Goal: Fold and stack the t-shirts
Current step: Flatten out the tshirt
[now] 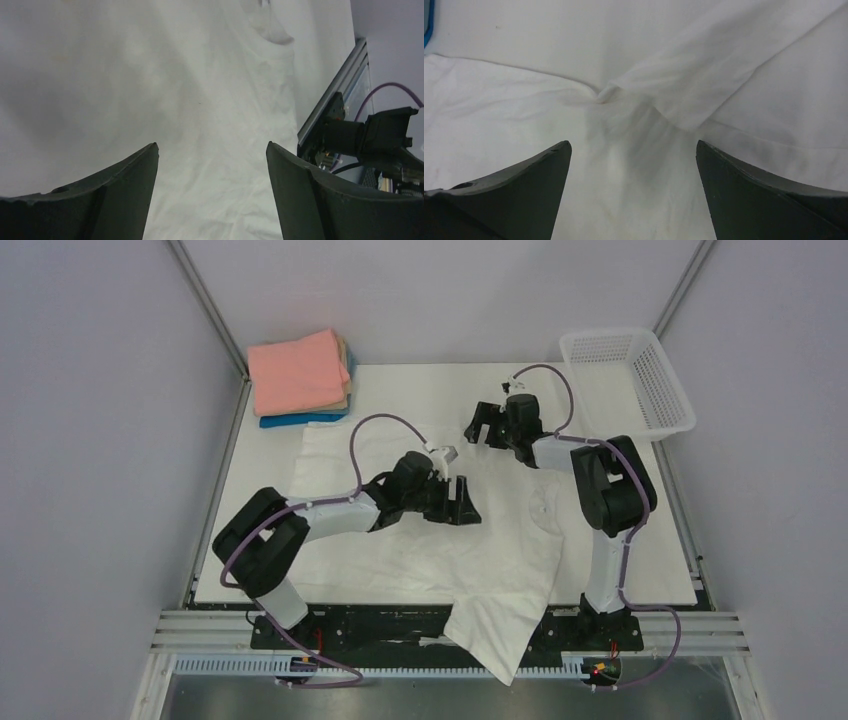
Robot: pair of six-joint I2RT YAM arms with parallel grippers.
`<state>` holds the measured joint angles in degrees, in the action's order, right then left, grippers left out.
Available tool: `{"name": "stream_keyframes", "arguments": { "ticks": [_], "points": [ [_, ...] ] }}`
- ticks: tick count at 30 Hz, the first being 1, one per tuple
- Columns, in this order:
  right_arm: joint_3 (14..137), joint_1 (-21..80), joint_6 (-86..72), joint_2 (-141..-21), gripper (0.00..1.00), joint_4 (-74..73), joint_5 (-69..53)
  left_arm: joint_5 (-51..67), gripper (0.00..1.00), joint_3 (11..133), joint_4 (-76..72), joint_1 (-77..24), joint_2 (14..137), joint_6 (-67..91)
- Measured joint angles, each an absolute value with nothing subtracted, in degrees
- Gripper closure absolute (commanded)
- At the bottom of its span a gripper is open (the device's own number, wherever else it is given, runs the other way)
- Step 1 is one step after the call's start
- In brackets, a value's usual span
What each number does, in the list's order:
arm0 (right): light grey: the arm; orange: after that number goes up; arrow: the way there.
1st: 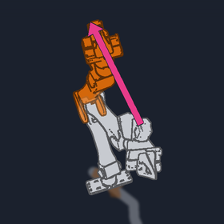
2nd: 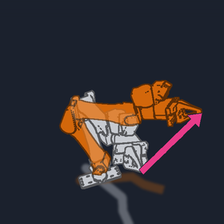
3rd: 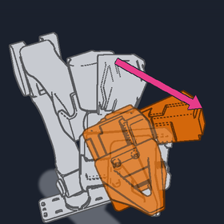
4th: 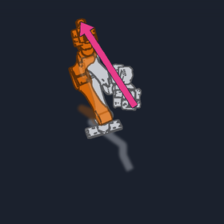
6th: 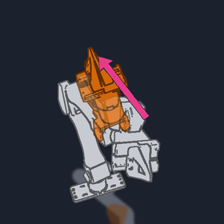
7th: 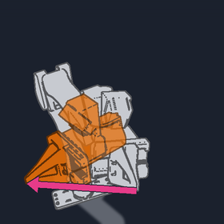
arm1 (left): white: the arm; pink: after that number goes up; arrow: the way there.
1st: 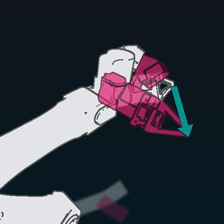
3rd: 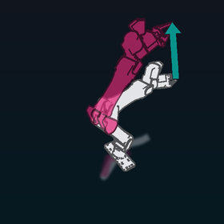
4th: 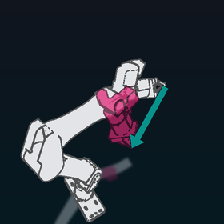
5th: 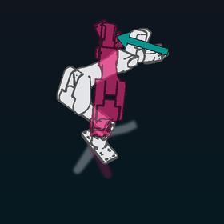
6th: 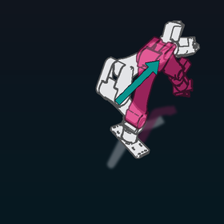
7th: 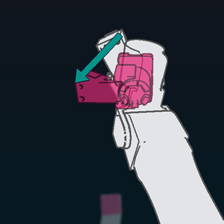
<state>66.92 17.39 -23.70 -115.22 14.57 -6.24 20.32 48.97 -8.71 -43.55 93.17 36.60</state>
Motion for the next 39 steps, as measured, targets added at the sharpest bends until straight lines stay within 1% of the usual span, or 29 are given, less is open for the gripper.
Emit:
{"name": "stream_keyframes", "arguments": {
  "ticks": [7,17,25,29,32,34,37,39],
  "points": [
    [72.5,17.4,-24.6,-120.1,0.02,16.7,-6.6,24.4,0.15,48.8,-15.4,-51.6,103.0,35.7],
    [85.3,17.3,-27.8,-130.4,0.02,20.3,-6.0,25.5,0.15,43.4,-29.8,-54.0,104.4,36.6],
    [97.0,16.6,-33.5,-142.0,0.02,34.3,-3.6,25.7,0.14,43.7,-30.0,-55.0,104.6,37.6],
    [102.8,16.4,-34.9,-145.7,0.02,36.8,-2.3,26.0,0.14,45.3,-28.3,-55.1,105.2,38.1],
    [104.2,16.3,-32.9,-145.3,0.02,36.1,-2.7,25.8,0.14,47.1,-25.2,-55.2,105.3,38.1],
    [104.1,16.3,-30.0,-143.6,0.02,33.0,-2.9,25.4,0.14,48.7,-22.2,-55.3,105.3,38.0],
    [98.3,16.3,-25.1,-136.4,0.02,27.5,-2.8,23.0,0.14,51.8,-15.7,-55.4,104.9,36.9],
    [90.4,16.3,-22.0,-128.1,0.02,24.1,-2.0,20.0,0.14,52.7,-11.3,-55.3,103.2,36.0]
  ]
}}
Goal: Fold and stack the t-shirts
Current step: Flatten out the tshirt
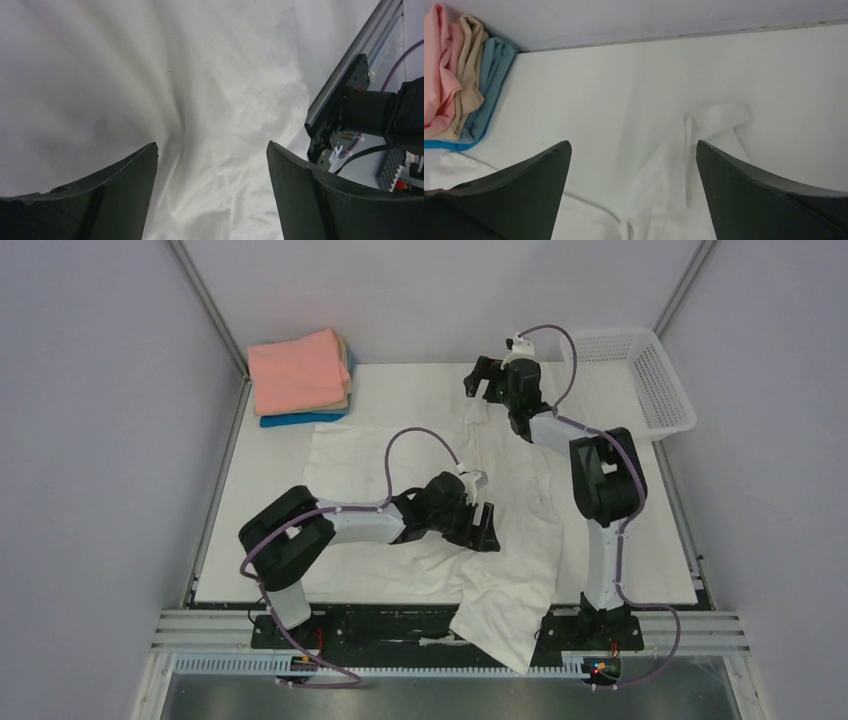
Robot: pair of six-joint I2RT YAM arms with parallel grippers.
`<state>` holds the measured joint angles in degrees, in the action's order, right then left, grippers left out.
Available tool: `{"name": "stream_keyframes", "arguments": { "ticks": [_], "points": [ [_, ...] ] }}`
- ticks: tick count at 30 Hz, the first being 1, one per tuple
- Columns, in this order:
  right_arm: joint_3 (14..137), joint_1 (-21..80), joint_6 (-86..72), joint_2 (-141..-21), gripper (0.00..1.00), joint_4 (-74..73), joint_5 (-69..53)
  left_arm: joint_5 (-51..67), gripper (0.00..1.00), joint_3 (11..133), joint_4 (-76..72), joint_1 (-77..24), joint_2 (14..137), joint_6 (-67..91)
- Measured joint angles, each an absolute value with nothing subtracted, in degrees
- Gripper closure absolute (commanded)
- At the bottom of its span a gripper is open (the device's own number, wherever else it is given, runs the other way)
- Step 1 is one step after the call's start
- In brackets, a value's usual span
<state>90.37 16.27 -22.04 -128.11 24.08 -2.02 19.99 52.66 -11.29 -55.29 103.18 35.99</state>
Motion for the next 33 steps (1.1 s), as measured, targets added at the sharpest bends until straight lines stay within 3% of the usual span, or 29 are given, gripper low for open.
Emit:
{"name": "stream_keyframes", "arguments": {
  "ticks": [7,11,15,22,33],
  "points": [
    [58.6,16.1,-18.3,-94.4,0.02,19.2,6.0,2.2,0.14,49.4,0.8,-53.6,83.2,35.7],
    [45.2,15.7,-19.6,-85.6,0.02,18.2,5.8,-6.7,0.14,46.2,5.5,-47.8,73.2,37.1],
    [35.6,15.8,-21.4,-84.5,0.02,16.6,2.5,-7.8,0.14,40.1,7.2,-35.1,72.2,39.1],
    [36.9,16.0,-21.6,-88.9,0.02,13.6,2.1,-5.2,0.14,37.7,8.3,-25.3,81.8,40.1],
    [52.4,12.1,-22.8,-104.0,0.02,13.4,6.2,2.8,0.14,47.9,-1.5,-17.8,95.8,42.8]
  ]
}}
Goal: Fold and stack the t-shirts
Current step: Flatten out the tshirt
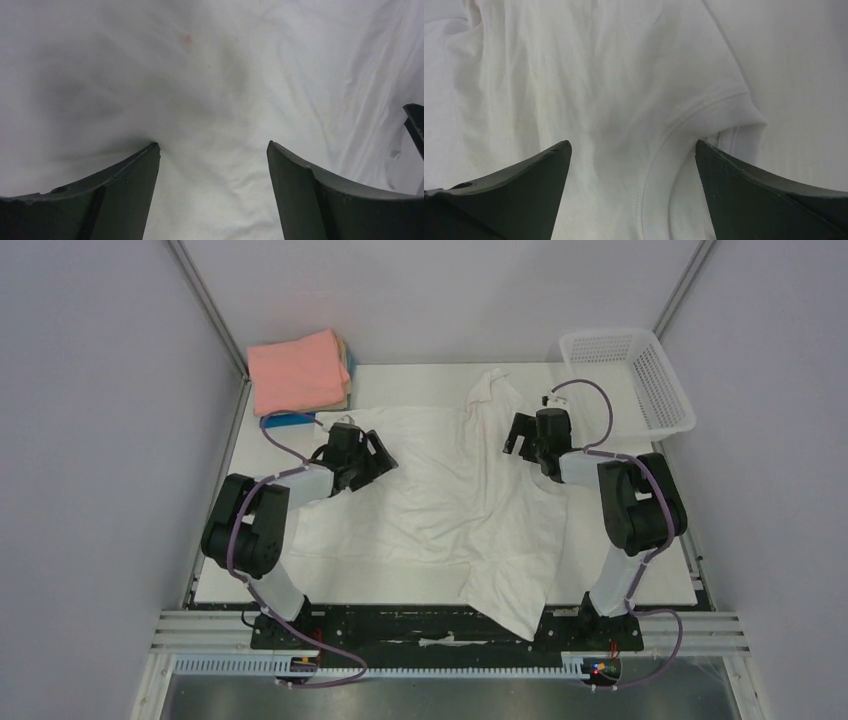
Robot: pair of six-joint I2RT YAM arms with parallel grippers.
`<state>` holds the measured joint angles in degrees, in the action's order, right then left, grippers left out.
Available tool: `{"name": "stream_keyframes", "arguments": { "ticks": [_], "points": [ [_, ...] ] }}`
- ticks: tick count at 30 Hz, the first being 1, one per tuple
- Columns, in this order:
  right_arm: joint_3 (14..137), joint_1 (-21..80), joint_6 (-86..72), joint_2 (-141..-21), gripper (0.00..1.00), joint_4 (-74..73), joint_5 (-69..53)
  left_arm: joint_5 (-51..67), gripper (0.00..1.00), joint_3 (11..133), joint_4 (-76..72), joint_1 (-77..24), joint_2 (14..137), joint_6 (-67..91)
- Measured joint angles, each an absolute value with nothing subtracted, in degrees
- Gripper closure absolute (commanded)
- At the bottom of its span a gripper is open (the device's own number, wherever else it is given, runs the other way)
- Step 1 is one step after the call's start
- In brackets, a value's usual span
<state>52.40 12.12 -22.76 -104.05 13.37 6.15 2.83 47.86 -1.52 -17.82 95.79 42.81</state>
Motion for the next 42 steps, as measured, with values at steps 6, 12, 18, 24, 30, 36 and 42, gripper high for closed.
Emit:
{"name": "stream_keyframes", "arguments": {
  "ticks": [6,12,18,24,30,36,42],
  "points": [
    [61.7,7.8,-22.9,-111.2,0.02,12.5,6.5,7.3,0.14,55.3,-5.7,-17.0,103.8,44.1],
    [72.4,6.6,-21.5,-117.9,0.02,8.5,7.5,9.1,0.14,56.8,-6.9,-17.0,105.4,44.6],
    [73.8,7.0,-18.2,-117.5,0.02,4.6,5.7,7.7,0.14,58.8,-2.0,-17.1,104.9,44.5],
    [66.7,10.4,-14.7,-106.0,0.02,1.4,7.8,0.7,0.14,51.6,7.9,-17.2,90.5,44.3],
    [53.4,15.0,-15.0,-88.0,0.02,2.8,11.8,-8.9,0.14,39.6,17.8,-17.1,64.6,45.8],
    [39.6,15.7,-17.5,-77.0,0.02,4.7,12.3,-17.1,0.15,27.7,32.1,-17.1,45.2,51.1],
    [37.3,15.7,-18.4,-75.2,0.02,5.2,12.1,-20.1,0.17,22.6,40.2,-17.1,34.8,55.8]
  ]
}}
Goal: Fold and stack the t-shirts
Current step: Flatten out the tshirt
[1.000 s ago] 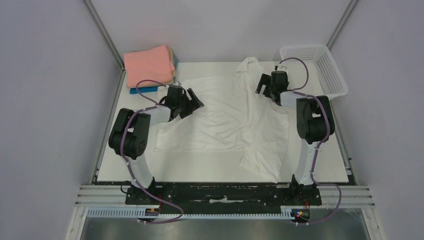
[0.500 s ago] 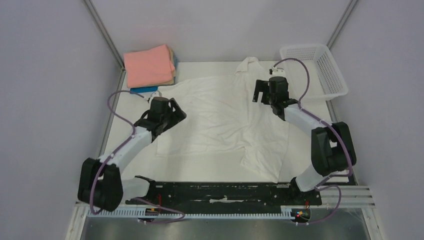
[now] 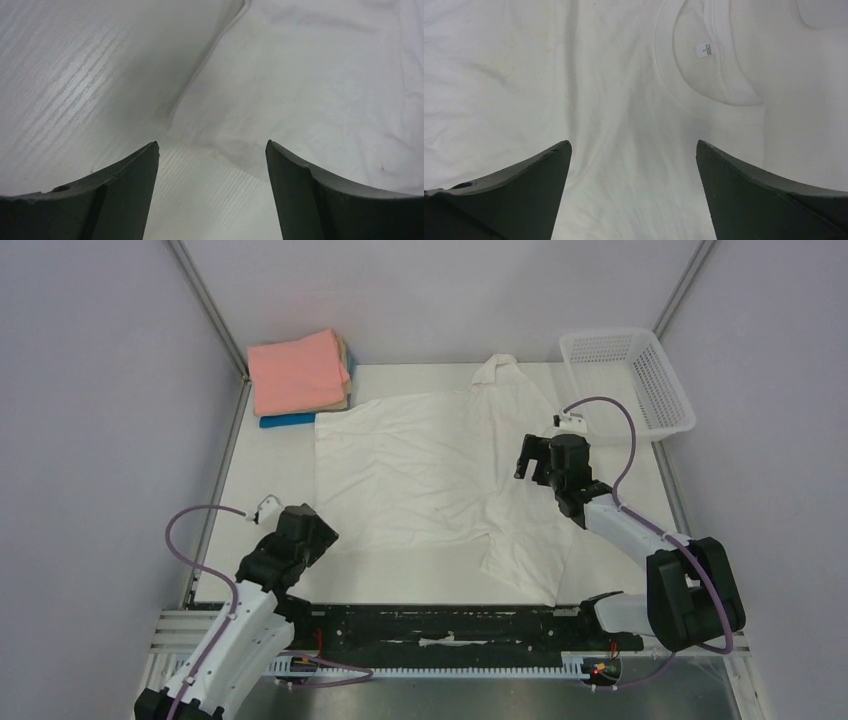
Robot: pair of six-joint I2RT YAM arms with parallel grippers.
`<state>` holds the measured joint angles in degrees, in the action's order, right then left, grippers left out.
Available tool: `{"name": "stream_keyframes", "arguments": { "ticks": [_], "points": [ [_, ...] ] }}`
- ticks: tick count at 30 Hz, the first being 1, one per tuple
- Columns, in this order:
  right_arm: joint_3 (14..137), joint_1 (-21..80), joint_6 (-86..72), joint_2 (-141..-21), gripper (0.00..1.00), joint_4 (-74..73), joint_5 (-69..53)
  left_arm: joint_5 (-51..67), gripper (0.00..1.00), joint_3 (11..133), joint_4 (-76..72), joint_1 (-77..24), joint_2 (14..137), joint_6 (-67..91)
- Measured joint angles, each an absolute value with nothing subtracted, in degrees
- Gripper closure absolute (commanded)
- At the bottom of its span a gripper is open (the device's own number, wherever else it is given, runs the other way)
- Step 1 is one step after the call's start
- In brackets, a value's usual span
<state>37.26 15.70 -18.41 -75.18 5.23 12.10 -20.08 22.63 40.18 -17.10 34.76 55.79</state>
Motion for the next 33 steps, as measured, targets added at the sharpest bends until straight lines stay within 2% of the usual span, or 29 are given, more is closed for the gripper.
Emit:
{"name": "stream_keyframes", "arguments": {
  "ticks": [6,9,13,15,16,26,33],
  "points": [
    [37.3,15.7,-18.3,-75.0,0.02,5.6,12.6,-20.4,0.29,18.2,38.6,-17.1,38.3,58.1],
    [37.3,15.7,-18.2,-75.0,0.02,5.6,12.9,-20.0,0.4,18.7,34.6,-17.1,43.1,58.3],
    [37.3,15.7,-18.2,-75.0,0.02,5.6,13.5,-19.3,0.69,19.8,28.7,-17.1,50.0,58.5],
    [37.2,15.7,-18.1,-74.8,0.02,5.6,14.0,-18.8,0.95,20.4,26.4,-17.1,53.3,58.5],
    [37.2,15.7,-18.0,-74.6,0.02,5.6,14.3,-18.5,0.98,20.8,25.6,-17.1,54.6,58.7],
    [36.2,17.0,-17.6,-71.5,0.02,3.4,16.1,-15.4,0.98,21.0,20.8,-17.1,56.8,58.8],
    [36.2,29.0,-15.6,-69.8,0.02,-9.0,19.9,-15.5,0.98,18.9,21.2,-17.1,51.8,57.8]
  ]
}}
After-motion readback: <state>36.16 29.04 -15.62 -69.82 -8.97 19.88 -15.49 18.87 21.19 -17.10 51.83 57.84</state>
